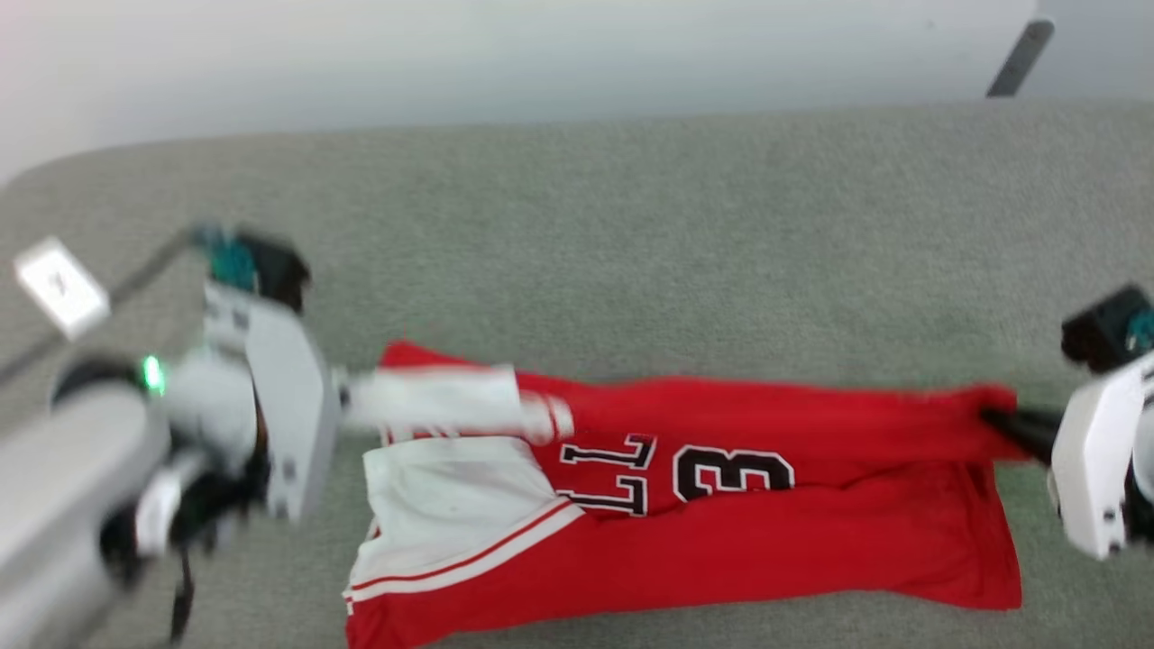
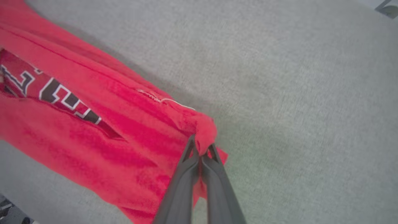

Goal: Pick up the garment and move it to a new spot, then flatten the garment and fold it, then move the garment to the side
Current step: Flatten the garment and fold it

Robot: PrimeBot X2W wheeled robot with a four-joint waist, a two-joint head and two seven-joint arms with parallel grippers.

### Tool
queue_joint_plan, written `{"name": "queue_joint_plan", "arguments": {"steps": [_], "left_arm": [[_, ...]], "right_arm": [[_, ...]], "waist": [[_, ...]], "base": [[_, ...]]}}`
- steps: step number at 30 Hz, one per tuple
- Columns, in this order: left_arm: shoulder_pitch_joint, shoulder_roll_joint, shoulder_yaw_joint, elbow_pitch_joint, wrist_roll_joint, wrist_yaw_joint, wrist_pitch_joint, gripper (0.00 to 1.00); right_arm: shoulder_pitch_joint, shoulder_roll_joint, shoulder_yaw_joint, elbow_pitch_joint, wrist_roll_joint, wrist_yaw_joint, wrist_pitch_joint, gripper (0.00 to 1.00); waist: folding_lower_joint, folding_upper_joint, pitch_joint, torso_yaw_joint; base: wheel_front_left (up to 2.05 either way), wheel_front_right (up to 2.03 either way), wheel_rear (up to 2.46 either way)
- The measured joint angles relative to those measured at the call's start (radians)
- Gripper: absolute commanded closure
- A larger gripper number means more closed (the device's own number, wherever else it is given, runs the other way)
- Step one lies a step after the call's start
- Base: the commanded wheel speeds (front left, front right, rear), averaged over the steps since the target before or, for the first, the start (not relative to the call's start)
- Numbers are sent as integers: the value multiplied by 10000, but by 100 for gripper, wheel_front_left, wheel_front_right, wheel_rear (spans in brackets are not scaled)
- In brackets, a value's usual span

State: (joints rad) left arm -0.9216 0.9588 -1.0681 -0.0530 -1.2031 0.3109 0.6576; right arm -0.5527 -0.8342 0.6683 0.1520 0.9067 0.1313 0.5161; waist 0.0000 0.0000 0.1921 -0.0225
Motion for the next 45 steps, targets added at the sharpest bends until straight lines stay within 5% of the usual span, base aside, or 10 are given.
{"name": "queue_joint_plan", "arguments": {"steps": [3,6,14,17,18,19,20,31,45], "left_arm": [[989,412,-123,-993,-326,604,-301,100],[1772,362,-284,-1325,-593,765,-673,100],[2480,-621,-541,-38,-1110,25,-1124,100],[2476,-863,-614,560,-1118,-293,-1112,69],[2465,-928,-587,704,-1147,-387,-1162,44],[2432,-974,-560,784,-1131,-476,-1231,0],[2392,-1005,-541,872,-1085,-537,-1285,0],[2408,-583,-50,522,-545,-625,-2836,0],[4590,-451,1534,280,-58,217,-8518,0]], "right_arm": [[649,-31,-138,-142,-13,0,169,100],[1068,82,-219,-134,-102,0,311,100],[1378,918,-178,257,-374,0,917,99],[1317,1095,-127,470,-407,0,1103,68],[1289,1135,-113,514,-407,0,1133,56],[1225,1164,-105,560,-405,0,1204,31],[1156,1191,-142,635,-389,0,1304,0],[1216,1281,-1296,825,268,0,2251,0],[2301,1837,-4031,1221,-389,0,2947,0]], "waist": [[0,0,-209,148],[0,0,-362,250],[0,0,-526,277],[0,0,-535,250],[0,0,-546,240],[0,0,-562,230],[0,0,-585,224],[0,0,-1171,280],[0,0,-1363,713]], "base": [[0,0,0],[0,0,0],[0,0,0],[0,0,0],[0,0,0],[0,0,0],[0,0,0],[0,0,0],[0,0,0]]}}
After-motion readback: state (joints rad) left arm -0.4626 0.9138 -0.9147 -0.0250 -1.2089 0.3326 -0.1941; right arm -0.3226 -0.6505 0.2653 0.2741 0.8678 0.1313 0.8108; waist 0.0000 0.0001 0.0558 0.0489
